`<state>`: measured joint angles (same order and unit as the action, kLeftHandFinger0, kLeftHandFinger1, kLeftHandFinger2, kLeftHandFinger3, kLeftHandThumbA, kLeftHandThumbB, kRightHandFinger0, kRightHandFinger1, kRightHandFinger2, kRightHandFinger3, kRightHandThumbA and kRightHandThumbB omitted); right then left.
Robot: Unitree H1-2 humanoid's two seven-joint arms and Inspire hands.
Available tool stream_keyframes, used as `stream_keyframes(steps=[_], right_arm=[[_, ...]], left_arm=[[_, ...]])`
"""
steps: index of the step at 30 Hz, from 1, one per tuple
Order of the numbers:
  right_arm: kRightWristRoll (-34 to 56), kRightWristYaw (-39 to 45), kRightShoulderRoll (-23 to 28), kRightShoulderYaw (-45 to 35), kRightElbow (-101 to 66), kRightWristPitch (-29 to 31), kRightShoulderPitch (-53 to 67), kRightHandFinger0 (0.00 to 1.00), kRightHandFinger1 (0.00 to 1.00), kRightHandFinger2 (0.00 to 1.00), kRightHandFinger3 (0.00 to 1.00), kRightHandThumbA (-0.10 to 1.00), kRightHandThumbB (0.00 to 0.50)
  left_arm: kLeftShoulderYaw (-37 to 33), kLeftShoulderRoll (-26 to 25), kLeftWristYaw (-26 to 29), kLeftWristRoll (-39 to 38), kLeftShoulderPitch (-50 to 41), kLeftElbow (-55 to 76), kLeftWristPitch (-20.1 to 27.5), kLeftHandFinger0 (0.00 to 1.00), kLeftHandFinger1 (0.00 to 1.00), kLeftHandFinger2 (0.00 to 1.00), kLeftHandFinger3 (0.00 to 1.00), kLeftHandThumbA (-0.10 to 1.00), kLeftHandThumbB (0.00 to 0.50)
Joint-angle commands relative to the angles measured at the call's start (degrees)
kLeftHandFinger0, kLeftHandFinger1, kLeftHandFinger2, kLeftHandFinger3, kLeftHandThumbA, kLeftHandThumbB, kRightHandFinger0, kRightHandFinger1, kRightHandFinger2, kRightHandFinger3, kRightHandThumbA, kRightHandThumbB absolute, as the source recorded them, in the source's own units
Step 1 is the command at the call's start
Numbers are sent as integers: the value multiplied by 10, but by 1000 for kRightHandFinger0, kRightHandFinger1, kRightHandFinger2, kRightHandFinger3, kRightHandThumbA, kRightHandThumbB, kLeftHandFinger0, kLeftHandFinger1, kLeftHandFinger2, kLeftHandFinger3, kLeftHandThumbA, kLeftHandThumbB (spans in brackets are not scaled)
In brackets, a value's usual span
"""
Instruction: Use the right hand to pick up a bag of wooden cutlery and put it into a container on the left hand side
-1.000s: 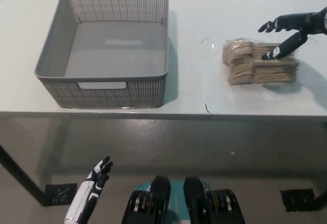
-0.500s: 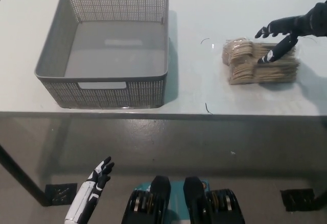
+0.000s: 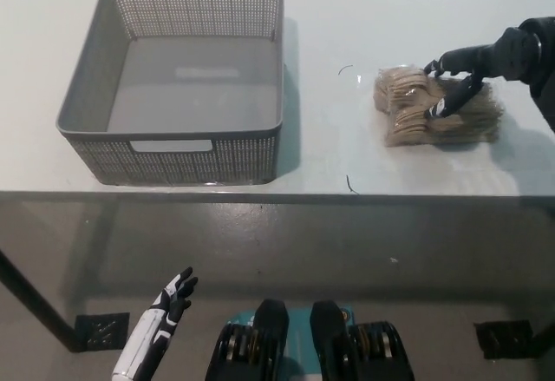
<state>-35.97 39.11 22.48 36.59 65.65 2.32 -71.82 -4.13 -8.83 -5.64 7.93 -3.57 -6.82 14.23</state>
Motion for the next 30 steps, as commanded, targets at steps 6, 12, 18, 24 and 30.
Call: stream_keyframes(steps=[6,12,18,24,30], right_arm=[[-28,-63,-43,28,96,42,7,1000,1000,1000,1000,597,500],[-20,-71,-44,27,121,41,29,1000,1000,1000,1000,574,500],[-33,-58,-49,43,140,45,26,1000,1000,1000,1000,457,500],[-9,-242,-35,11,121,78,48,11,76,235,364,-100,90],[19,-319,-23,-40,118,125,47,2,453,832,927,-100,131]], left_arm=[[1,-13,-9,-9,4,21,7,1000,1000,1000,1000,1000,156],[-1,-14,-12,-14,7,17,10,1000,1000,1000,1000,1000,176],[2,-15,-12,-14,20,17,6,1000,1000,1000,1000,1000,171],[4,-18,-12,-15,24,19,2,1000,1000,1000,1000,1000,175],[4,-19,-11,-14,29,17,3,1000,1000,1000,1000,1000,171]])
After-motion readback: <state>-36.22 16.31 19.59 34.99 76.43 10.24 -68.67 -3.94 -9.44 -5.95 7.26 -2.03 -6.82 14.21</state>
